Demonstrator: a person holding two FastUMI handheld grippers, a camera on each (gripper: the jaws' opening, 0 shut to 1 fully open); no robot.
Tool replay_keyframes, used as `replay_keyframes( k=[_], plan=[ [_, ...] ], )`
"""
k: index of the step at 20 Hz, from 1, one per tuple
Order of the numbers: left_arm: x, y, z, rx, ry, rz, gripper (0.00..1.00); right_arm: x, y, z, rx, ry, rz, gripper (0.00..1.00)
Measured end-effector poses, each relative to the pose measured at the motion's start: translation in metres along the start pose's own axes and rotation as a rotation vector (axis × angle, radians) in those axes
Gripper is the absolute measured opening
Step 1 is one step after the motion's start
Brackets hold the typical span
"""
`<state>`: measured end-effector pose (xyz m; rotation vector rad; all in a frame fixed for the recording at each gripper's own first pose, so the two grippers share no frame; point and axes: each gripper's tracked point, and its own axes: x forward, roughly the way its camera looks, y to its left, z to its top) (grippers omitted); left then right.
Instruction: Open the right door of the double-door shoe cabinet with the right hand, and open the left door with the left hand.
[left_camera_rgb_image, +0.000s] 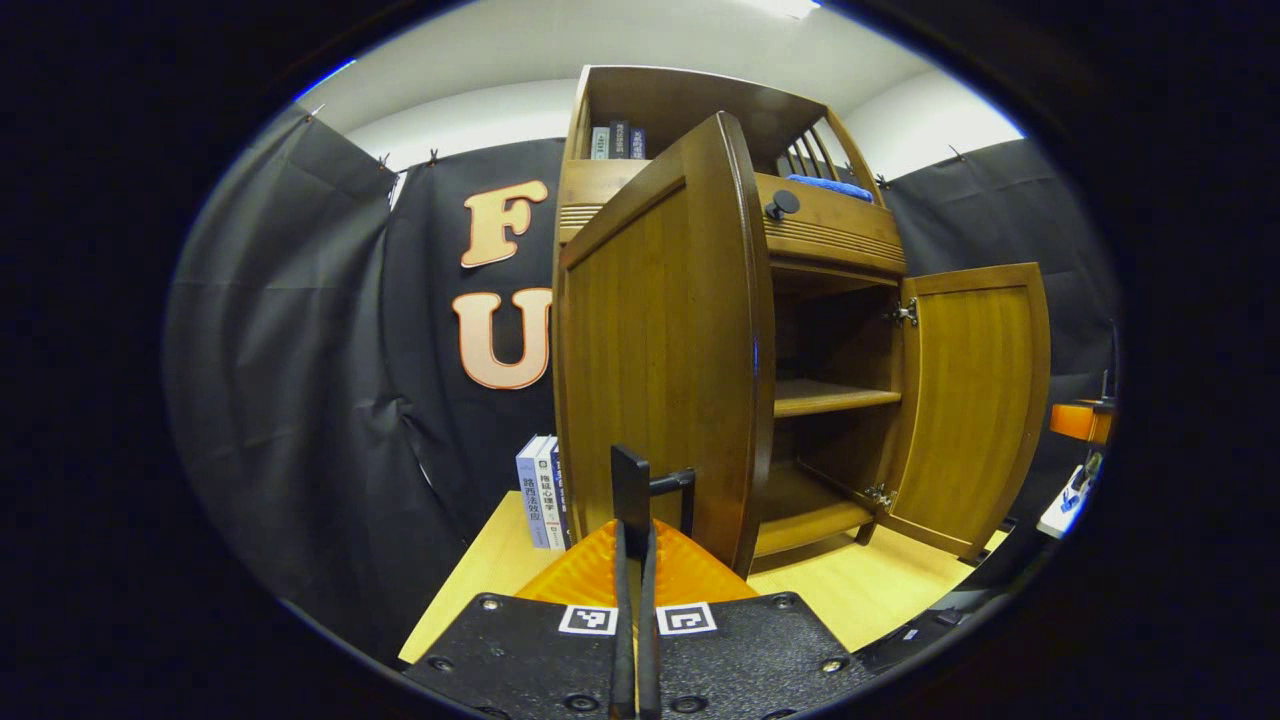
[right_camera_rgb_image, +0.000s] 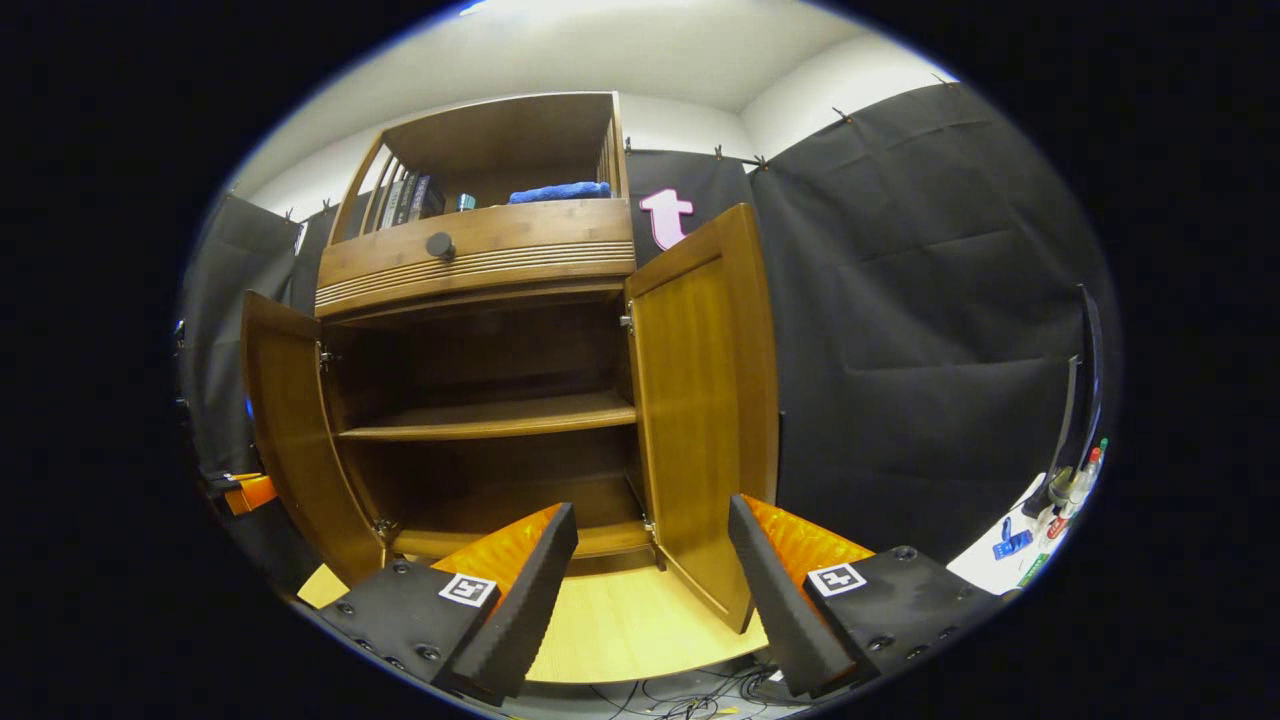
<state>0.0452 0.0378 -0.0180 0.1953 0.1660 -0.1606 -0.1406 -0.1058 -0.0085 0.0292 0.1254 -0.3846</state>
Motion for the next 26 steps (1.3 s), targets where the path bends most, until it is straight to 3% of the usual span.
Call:
replay_keyframes(
  k=[2, 3, 4, 6, 13, 14, 15, 16, 25, 26],
  plan=[
    [-0.003, 0.009, 0.000, 0.011, 0.004, 0.007, 0.01, 0.003, 0.008, 0.000, -0.003, 0.000, 0.013, 0.98],
    [-0.004, 0.012, -0.002, 0.017, 0.007, 0.012, 0.01, 0.004, 0.012, 0.000, -0.006, -0.001, 0.019, 0.89],
    [-0.004, 0.015, -0.002, 0.015, 0.009, 0.015, 0.00, 0.006, 0.015, 0.000, -0.009, 0.001, 0.025, 0.98],
    [-0.008, 0.024, -0.001, 0.005, 0.011, 0.024, 0.00, 0.008, 0.020, -0.001, -0.007, 0.002, 0.038, 1.00],
    [-0.018, 0.056, 0.000, -0.013, 0.026, 0.075, 0.00, 0.014, 0.038, -0.010, -0.006, 0.020, 0.074, 0.98],
    [-0.022, 0.061, 0.002, -0.007, 0.026, 0.082, 0.00, 0.014, 0.039, -0.010, -0.009, 0.019, 0.077, 0.93],
    [-0.027, 0.063, 0.002, -0.008, 0.032, 0.082, 0.02, 0.016, 0.040, -0.011, -0.008, 0.019, 0.080, 0.98],
    [-0.034, 0.064, 0.003, -0.014, 0.039, 0.083, 0.00, 0.017, 0.041, -0.011, -0.005, 0.020, 0.084, 0.89],
    [-0.079, 0.028, 0.024, -0.079, 0.027, 0.069, 0.00, 0.021, 0.040, -0.009, -0.001, 0.021, 0.075, 0.89],
    [-0.080, 0.019, 0.030, -0.080, 0.018, 0.057, 0.00, 0.020, 0.038, -0.009, -0.003, 0.021, 0.069, 0.98]
  ],
)
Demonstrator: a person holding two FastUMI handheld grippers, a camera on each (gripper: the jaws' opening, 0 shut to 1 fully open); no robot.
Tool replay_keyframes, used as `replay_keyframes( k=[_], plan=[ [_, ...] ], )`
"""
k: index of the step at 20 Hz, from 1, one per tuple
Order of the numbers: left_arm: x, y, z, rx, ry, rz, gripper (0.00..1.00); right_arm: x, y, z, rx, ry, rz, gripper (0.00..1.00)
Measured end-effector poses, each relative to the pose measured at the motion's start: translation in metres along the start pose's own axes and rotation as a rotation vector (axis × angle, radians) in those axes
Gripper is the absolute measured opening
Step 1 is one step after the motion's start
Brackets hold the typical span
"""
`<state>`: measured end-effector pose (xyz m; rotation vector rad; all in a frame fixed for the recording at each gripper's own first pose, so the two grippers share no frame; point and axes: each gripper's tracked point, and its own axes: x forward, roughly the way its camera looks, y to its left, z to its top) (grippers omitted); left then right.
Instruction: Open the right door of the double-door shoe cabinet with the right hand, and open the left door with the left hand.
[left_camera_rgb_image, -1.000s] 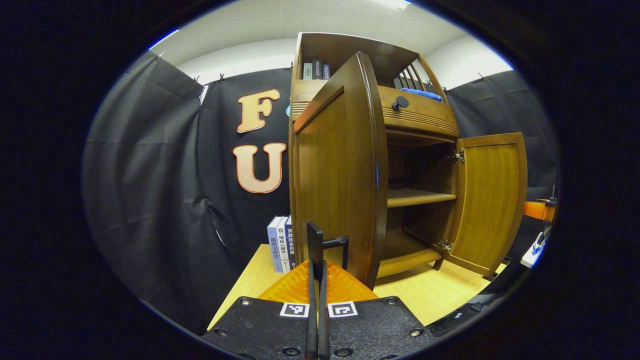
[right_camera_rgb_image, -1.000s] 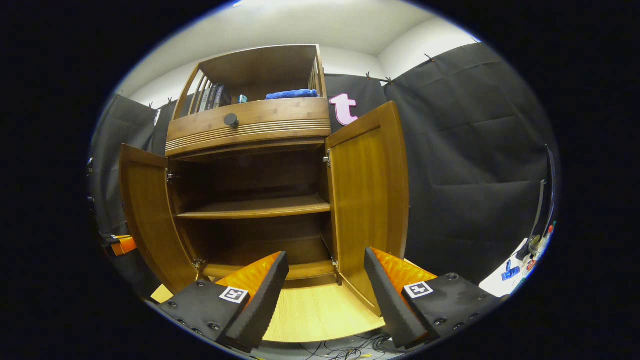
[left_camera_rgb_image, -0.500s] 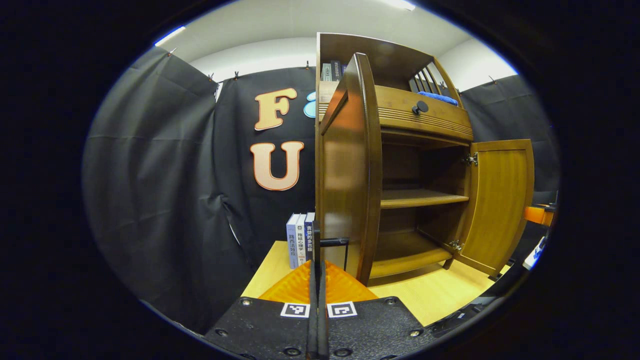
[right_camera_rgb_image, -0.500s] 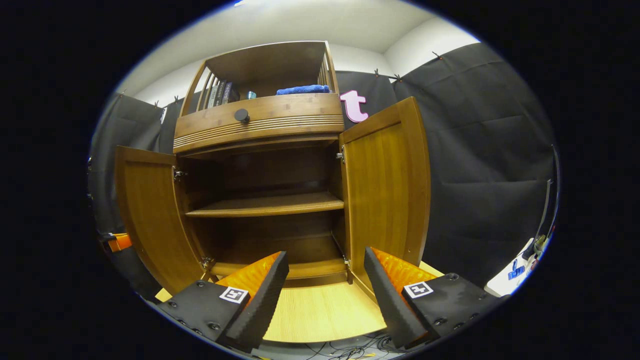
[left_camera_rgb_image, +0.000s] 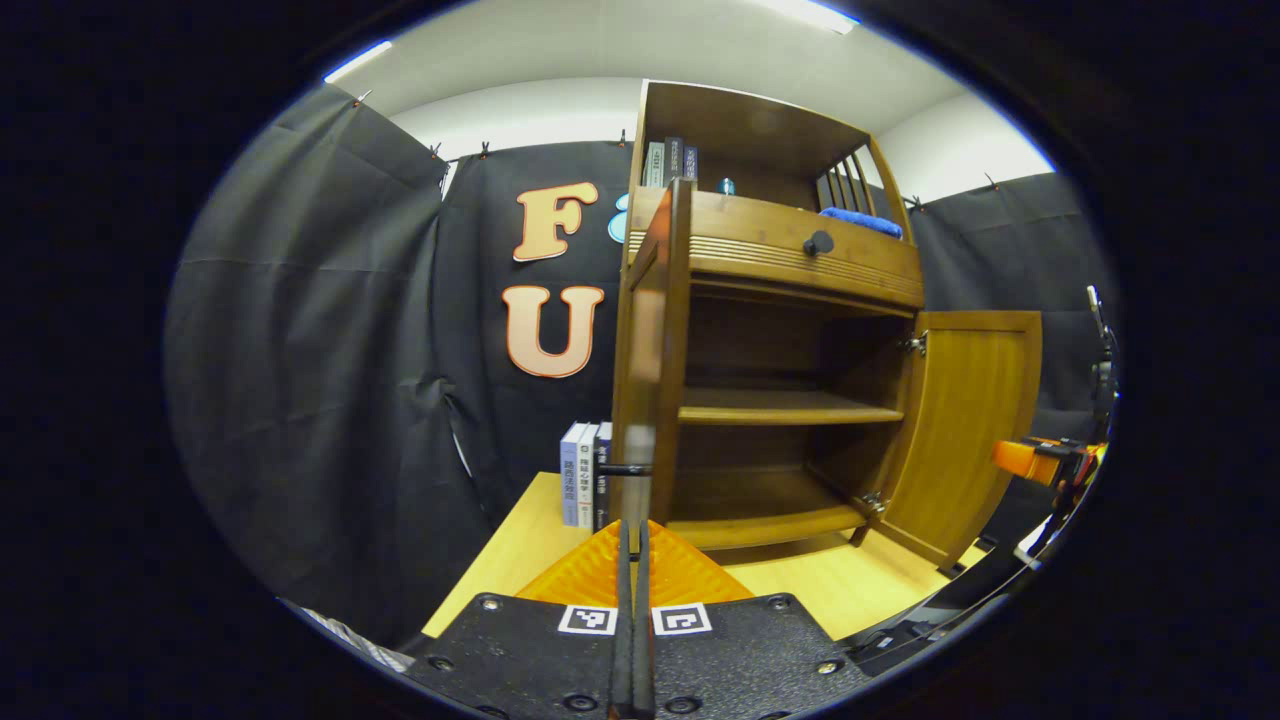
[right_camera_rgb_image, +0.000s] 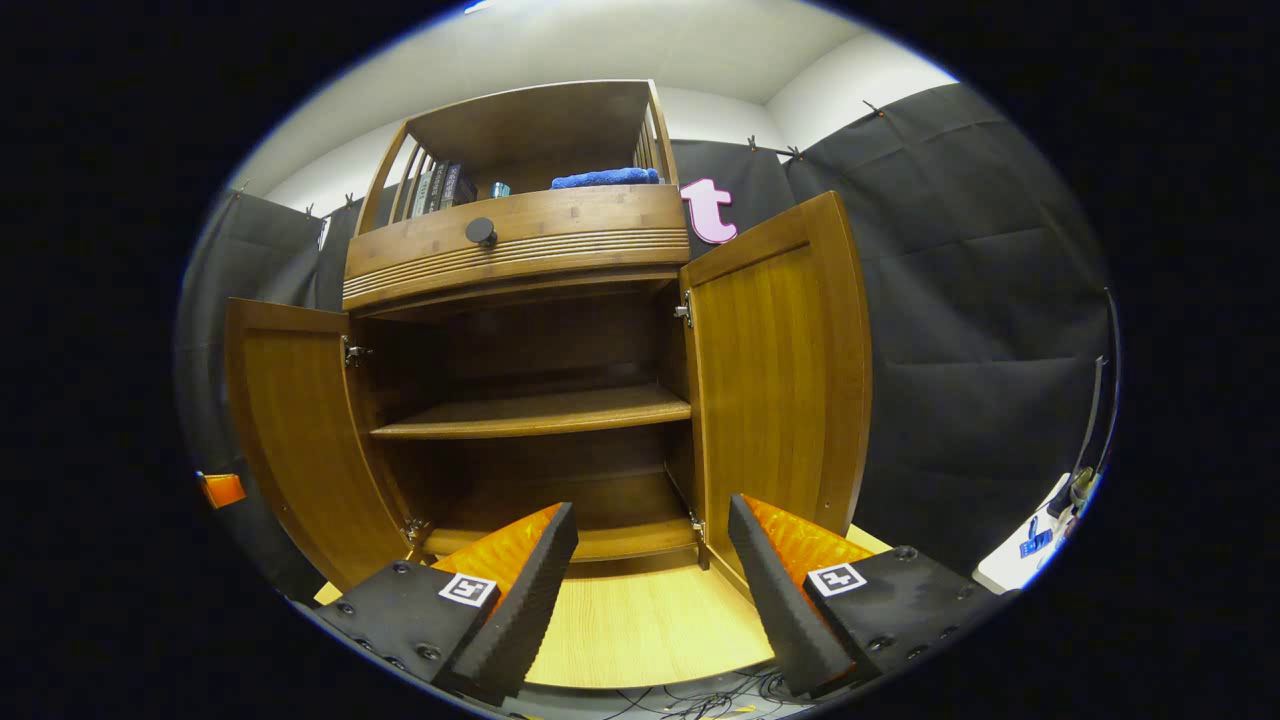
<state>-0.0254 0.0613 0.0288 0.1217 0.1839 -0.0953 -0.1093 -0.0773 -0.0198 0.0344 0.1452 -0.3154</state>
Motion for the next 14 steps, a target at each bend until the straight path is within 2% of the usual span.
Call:
replay_keyframes(
  k=[2, 3, 8, 9, 13, 14],
  plan=[
    [-0.004, -0.015, 0.007, 0.034, -0.013, -0.023, 0.00, -0.004, -0.004, 0.003, -0.003, -0.005, -0.010, 0.98],
    [-0.004, -0.020, 0.011, 0.047, -0.019, -0.024, 0.03, -0.005, -0.007, 0.004, -0.006, -0.007, -0.015, 0.98],
    [-0.002, -0.048, 0.025, 0.016, -0.059, -0.036, 0.43, -0.014, -0.019, 0.010, -0.030, -0.024, -0.041, 0.98],
    [0.000, -0.052, 0.025, 0.016, -0.066, -0.036, 0.51, -0.015, -0.021, 0.013, -0.037, -0.030, -0.043, 1.00],
    [0.005, -0.062, 0.024, 0.004, -0.066, -0.045, 0.83, -0.014, -0.022, 0.015, -0.048, -0.040, -0.048, 0.98],
    [0.005, -0.064, 0.024, 0.005, -0.067, -0.044, 0.92, -0.012, -0.021, 0.015, -0.047, -0.040, -0.049, 0.89]
  ],
)
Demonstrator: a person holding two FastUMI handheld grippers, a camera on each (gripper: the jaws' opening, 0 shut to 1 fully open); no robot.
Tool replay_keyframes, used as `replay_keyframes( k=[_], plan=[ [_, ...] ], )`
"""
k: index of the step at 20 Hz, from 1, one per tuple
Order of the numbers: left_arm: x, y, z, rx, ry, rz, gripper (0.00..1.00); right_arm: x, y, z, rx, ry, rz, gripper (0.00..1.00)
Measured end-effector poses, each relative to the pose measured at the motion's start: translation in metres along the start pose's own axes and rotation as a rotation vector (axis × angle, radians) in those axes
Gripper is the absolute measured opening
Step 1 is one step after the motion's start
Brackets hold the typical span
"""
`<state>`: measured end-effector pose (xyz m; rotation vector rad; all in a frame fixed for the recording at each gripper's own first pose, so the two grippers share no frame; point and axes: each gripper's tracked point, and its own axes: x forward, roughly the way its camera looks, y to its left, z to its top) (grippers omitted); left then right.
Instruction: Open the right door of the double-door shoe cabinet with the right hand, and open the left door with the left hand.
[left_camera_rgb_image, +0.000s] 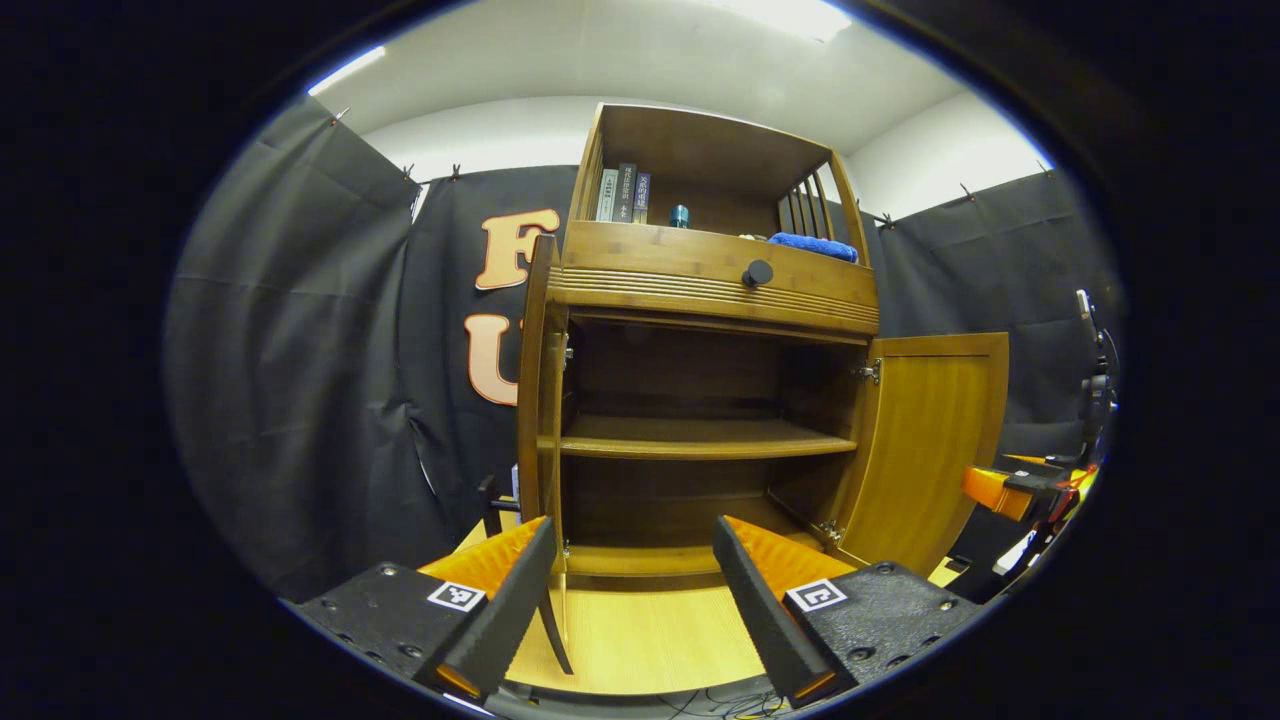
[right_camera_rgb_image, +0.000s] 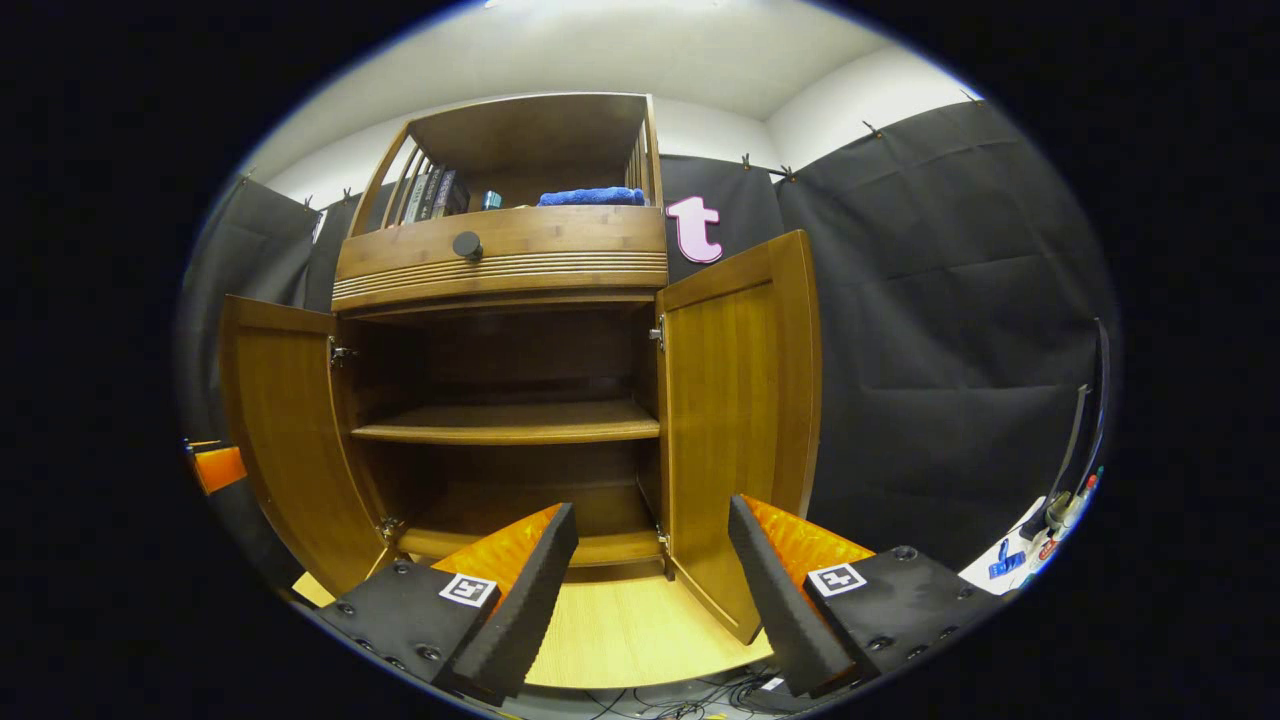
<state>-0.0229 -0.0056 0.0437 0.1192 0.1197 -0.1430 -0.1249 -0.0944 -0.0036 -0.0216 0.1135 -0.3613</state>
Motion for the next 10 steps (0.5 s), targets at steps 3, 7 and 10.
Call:
replay_keyframes(
  k=[3, 7, 10],
  plan=[
    [0.003, -0.003, 0.000, -0.006, -0.002, -0.006, 0.92, 0.001, 0.004, -0.001, 0.007, 0.003, 0.001, 0.98],
    [0.005, -0.001, 0.003, -0.003, -0.014, -0.008, 0.92, 0.000, 0.009, -0.001, -0.010, -0.007, -0.001, 0.98],
    [0.005, -0.001, 0.004, 0.003, -0.024, -0.014, 0.92, 0.000, 0.016, -0.002, -0.008, -0.006, 0.000, 0.98]
  ],
)
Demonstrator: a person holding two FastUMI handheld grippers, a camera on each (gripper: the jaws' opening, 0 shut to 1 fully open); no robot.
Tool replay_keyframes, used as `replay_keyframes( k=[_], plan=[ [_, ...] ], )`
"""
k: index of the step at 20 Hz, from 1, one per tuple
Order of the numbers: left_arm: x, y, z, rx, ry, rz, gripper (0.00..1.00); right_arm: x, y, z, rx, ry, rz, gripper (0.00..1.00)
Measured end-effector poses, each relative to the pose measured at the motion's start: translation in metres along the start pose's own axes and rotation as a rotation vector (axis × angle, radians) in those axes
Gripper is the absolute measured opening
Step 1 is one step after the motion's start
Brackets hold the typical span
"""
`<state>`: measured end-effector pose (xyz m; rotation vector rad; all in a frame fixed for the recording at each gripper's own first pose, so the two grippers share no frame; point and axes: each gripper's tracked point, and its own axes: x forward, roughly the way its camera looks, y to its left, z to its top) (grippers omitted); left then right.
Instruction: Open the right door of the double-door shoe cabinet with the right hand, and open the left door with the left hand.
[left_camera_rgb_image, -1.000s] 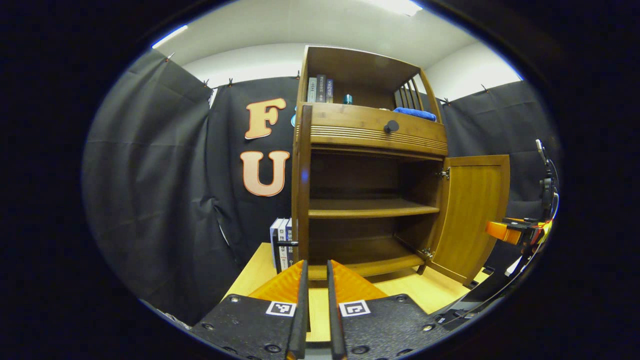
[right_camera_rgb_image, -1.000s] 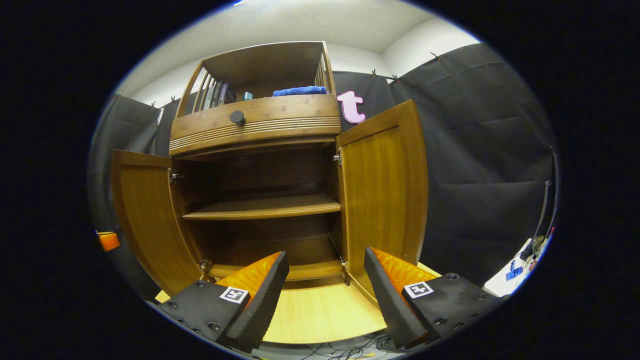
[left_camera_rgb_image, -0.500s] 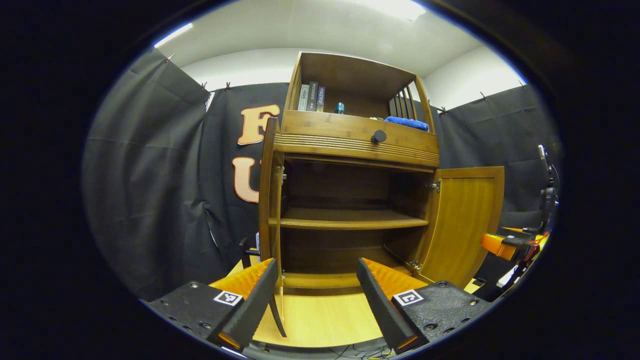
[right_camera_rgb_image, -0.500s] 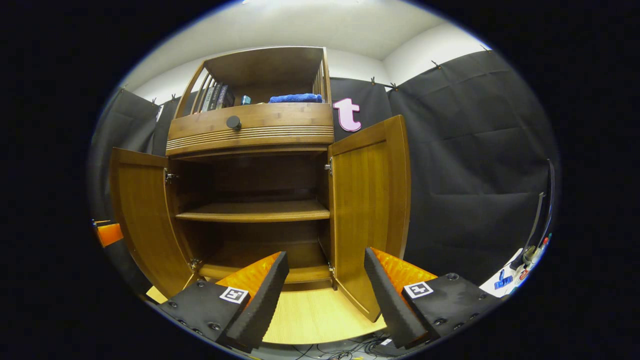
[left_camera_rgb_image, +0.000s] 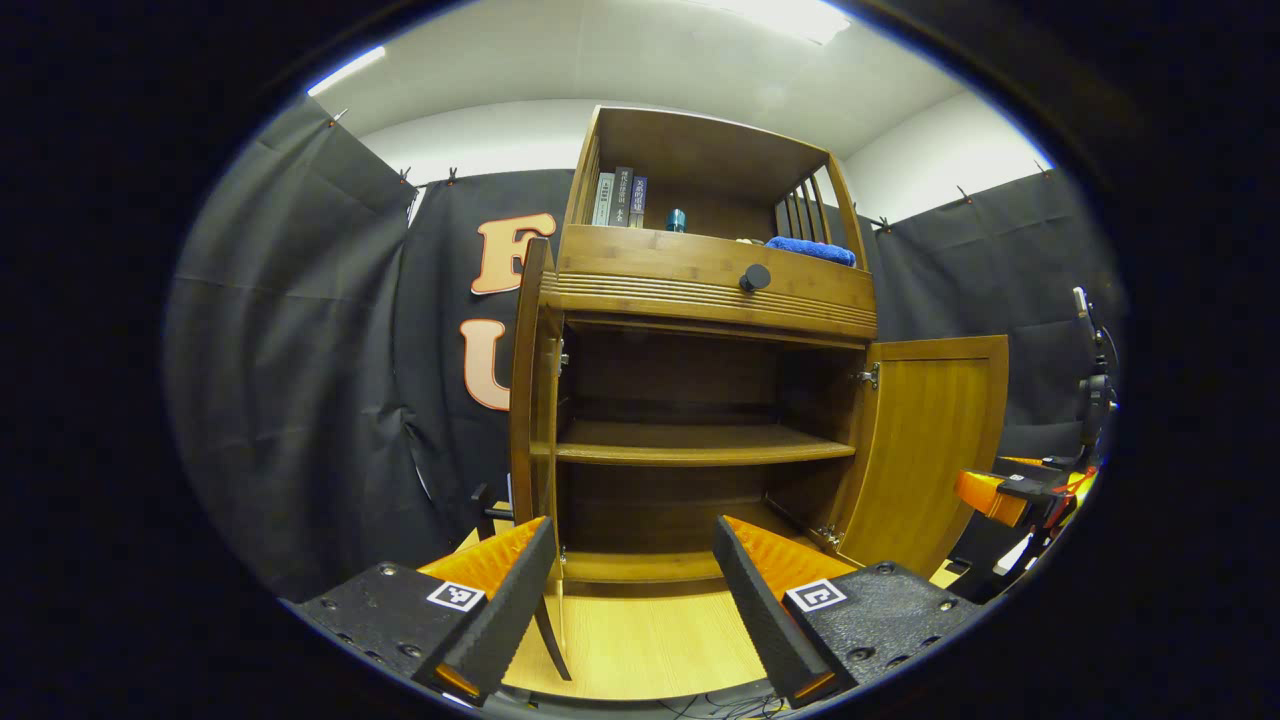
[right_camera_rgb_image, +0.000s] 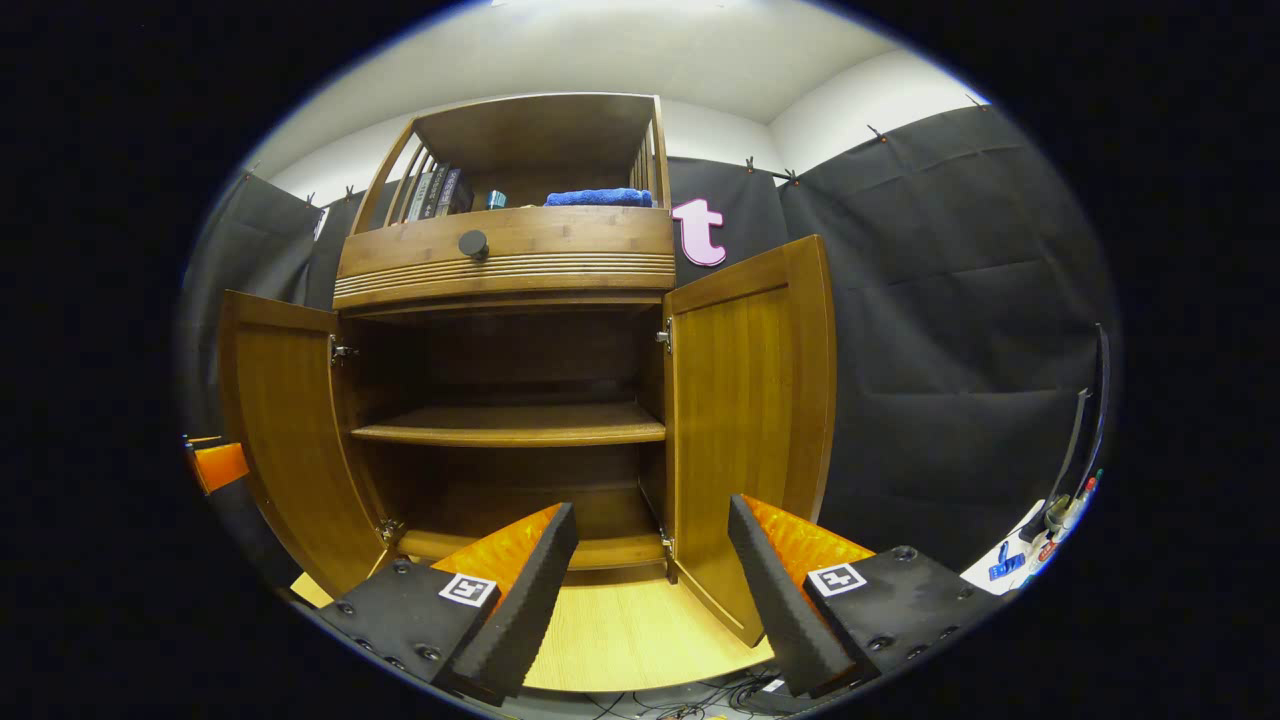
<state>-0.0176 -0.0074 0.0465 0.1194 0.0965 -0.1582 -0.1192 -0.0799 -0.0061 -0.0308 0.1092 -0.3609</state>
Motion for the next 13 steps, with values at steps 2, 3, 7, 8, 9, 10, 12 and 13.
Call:
replay_keyframes(
  k=[2, 3, 7, 8, 9, 10, 12, 13],
  plan=[
    [0.000, -0.001, 0.002, 0.004, -0.006, -0.009, 0.92, -0.002, 0.003, -0.002, 0.002, 0.002, 0.000, 0.98],
    [0.000, -0.001, 0.002, 0.006, -0.008, -0.012, 0.92, -0.003, 0.004, -0.002, 0.002, 0.001, -0.002, 0.98],
    [-0.002, -0.006, 0.006, 0.010, -0.017, -0.041, 0.92, -0.014, 0.002, 0.000, -0.004, -0.013, -0.022, 0.98],
    [-0.002, -0.008, 0.006, 0.010, -0.018, -0.047, 0.92, -0.015, 0.002, 0.000, -0.004, -0.013, -0.025, 0.98],
    [-0.002, -0.008, 0.007, 0.010, -0.021, -0.051, 0.92, -0.017, 0.001, 0.000, -0.003, -0.011, -0.025, 0.98],
    [-0.002, -0.009, 0.008, 0.008, -0.026, -0.052, 0.92, -0.018, 0.001, -0.001, -0.002, -0.010, -0.026, 0.98],
    [-0.002, -0.010, 0.009, -0.002, -0.031, -0.044, 0.92, -0.018, -0.003, -0.003, 0.003, 0.001, -0.026, 0.89],
    [-0.002, -0.010, 0.008, -0.008, -0.032, -0.039, 0.92, -0.019, -0.004, -0.003, 0.006, 0.001, -0.023, 0.89]
  ],
)
